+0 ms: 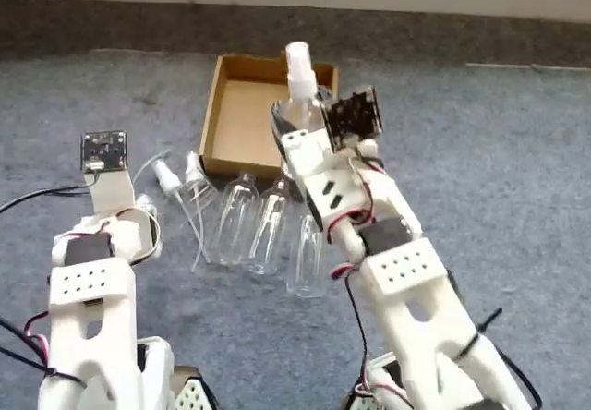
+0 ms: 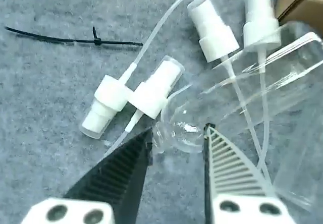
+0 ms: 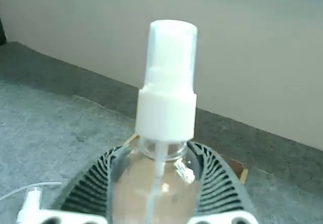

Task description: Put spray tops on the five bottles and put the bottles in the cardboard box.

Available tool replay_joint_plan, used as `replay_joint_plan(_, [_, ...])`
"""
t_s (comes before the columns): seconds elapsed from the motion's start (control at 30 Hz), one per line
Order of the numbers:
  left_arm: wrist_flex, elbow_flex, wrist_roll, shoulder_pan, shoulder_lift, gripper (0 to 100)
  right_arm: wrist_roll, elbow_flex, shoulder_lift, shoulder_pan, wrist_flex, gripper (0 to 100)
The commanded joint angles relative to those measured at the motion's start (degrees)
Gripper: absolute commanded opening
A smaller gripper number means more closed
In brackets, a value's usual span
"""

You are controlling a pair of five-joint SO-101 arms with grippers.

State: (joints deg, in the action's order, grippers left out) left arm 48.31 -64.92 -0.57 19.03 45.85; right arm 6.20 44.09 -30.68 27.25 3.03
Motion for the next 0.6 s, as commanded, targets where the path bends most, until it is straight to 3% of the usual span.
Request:
replay_joint_plan(0.0, [-6.0,-2.5,0.4,0.9,0.7,16,-0.2,-14.6,13.9,2.5,-2.3,0.5])
replay_joint_plan(0.1, [-6.1,-2.8,0.4,0.8,0.7,16,-0.4,-23.1,24.4,4.9,-6.3,0.5])
replay_joint_plan(0.27, [-5.9,-2.9,0.4,0.7,0.7,16,-0.5,-32.7,41.0,5.6,-25.4,0.5])
replay_joint_plan(0.57, [-6.2,-3.6,0.4,0.6,0.7,16,-0.5,-49.5,65.1,5.3,-35.9,0.5])
